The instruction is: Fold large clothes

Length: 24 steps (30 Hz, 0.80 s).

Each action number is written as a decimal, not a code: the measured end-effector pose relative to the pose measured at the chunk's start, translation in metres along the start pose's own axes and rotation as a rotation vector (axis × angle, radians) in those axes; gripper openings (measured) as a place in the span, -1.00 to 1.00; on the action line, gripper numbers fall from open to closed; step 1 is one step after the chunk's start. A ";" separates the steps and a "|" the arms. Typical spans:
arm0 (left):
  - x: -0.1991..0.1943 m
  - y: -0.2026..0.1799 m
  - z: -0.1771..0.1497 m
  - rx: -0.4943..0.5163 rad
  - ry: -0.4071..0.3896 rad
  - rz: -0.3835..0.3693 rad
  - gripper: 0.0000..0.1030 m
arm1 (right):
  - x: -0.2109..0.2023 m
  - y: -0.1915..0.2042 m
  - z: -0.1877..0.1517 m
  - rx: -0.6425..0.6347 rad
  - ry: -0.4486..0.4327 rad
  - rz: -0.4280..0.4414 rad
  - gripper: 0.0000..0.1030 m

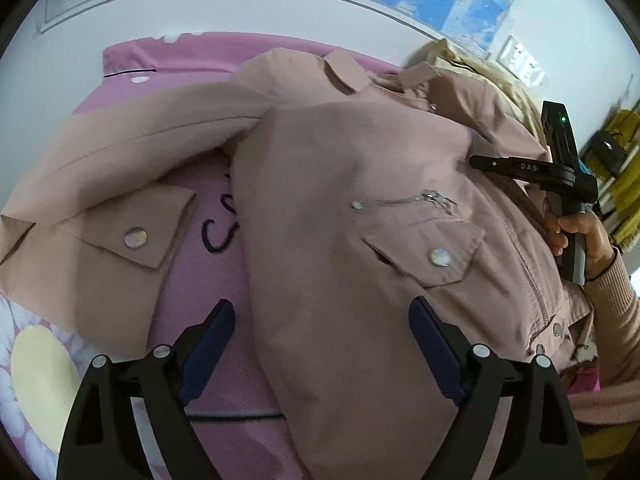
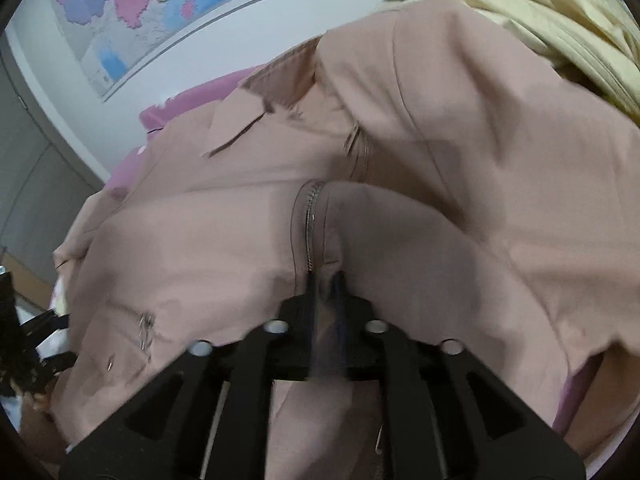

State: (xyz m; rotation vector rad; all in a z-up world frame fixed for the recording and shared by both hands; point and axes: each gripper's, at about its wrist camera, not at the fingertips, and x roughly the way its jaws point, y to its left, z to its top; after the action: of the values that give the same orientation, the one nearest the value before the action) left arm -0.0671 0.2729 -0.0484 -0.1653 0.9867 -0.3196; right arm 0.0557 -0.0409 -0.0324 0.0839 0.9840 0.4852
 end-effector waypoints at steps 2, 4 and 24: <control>-0.002 -0.003 -0.006 0.018 0.012 -0.033 0.68 | -0.021 -0.004 -0.011 0.009 -0.025 0.041 -0.40; -0.005 -0.006 -0.011 0.034 0.011 -0.044 0.67 | -0.050 -0.013 -0.027 0.035 -0.064 0.071 -0.07; -0.004 -0.014 -0.005 0.049 -0.011 -0.004 0.26 | -0.179 -0.093 -0.171 0.323 -0.242 -0.180 0.47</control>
State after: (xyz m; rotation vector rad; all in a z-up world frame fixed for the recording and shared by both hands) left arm -0.0762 0.2613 -0.0437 -0.1246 0.9664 -0.3461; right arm -0.1322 -0.2264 -0.0148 0.3336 0.8153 0.1436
